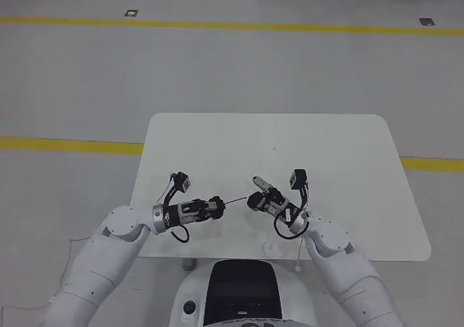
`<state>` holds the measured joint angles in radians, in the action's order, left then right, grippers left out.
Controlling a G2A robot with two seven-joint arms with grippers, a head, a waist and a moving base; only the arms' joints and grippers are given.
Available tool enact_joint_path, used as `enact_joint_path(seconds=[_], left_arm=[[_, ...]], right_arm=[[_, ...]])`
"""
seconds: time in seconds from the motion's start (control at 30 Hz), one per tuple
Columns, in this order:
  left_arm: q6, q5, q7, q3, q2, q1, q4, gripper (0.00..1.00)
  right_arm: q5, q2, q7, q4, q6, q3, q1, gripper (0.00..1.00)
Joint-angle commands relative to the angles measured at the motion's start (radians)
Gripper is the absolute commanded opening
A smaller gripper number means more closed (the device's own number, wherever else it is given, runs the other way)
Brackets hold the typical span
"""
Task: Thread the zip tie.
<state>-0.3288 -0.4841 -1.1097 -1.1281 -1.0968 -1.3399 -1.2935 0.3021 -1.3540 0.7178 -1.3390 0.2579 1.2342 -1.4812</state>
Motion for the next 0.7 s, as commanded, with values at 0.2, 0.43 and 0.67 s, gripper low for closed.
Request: enact_joint_path(seconds=[0.2, 0.43, 0.67], left_arm=[[-0.011, -0.045, -0.151, -0.017, 0.014, 0.011, 0.035, 0.0], [-0.011, -0.132, -0.248, -0.013, 0.012, 0.036, 0.091, 0.0], [-0.011, -0.138, -0.259, -0.014, 0.011, 0.04, 0.097, 0.0]], right_arm=[[0.06, 0.007, 0.178, 0.102, -0.026, -0.016, 0.075, 1.0], [0.081, 0.01, 0.254, 0.151, -0.013, -0.044, 0.11, 1.0], [0.082, 0.01, 0.258, 0.154, -0.01, -0.044, 0.111, 1.0]])
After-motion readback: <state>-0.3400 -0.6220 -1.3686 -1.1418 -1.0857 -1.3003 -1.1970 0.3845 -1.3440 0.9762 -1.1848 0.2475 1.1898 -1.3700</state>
